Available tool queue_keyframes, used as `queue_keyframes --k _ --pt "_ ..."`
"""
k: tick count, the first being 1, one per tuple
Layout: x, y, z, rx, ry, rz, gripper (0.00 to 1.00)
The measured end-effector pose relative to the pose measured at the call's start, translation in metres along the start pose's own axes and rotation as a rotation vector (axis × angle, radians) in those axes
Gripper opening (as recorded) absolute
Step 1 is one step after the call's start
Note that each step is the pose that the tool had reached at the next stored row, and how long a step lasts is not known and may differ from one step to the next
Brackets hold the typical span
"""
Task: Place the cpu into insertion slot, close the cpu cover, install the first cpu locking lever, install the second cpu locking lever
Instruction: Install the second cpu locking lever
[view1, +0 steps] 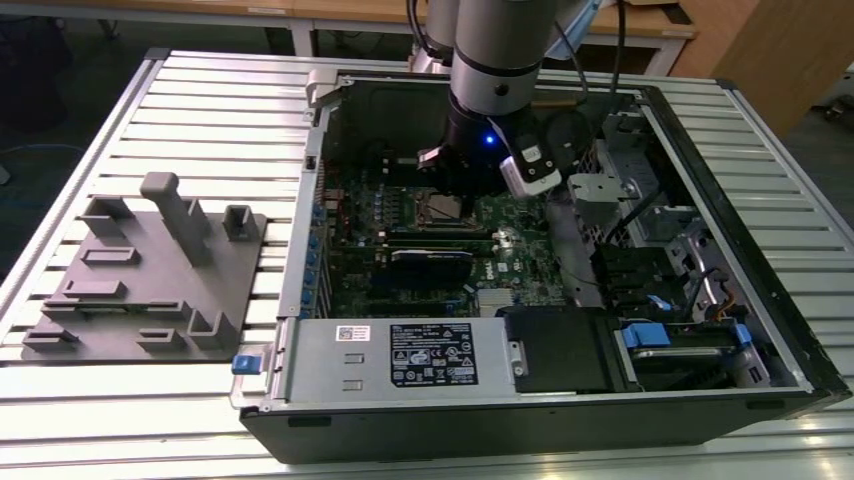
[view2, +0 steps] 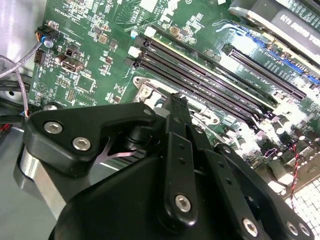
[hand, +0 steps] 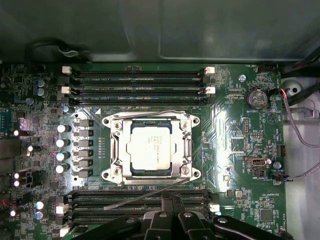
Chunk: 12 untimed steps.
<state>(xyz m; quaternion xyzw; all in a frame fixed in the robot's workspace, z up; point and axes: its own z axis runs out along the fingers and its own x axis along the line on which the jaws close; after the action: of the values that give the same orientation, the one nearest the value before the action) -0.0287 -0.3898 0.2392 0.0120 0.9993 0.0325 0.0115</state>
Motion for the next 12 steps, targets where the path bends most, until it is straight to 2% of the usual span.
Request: queue_keyframes --k 8,9,11,12 --pt "0.0000 -0.0007 -0.0001 -0.0001 0.0001 0.000 0.11" --pt "-0.0001 -0.0018 -0.0002 -0.0027 0.0006 0.000 0.11" --pt "0.0000 -0.0035 -0.0002 -0.0235 0.0098 0.001 0.11" --pt "0.0002 -0.0046 -0.0003 -0.0315 0.0127 0.002 0.11"
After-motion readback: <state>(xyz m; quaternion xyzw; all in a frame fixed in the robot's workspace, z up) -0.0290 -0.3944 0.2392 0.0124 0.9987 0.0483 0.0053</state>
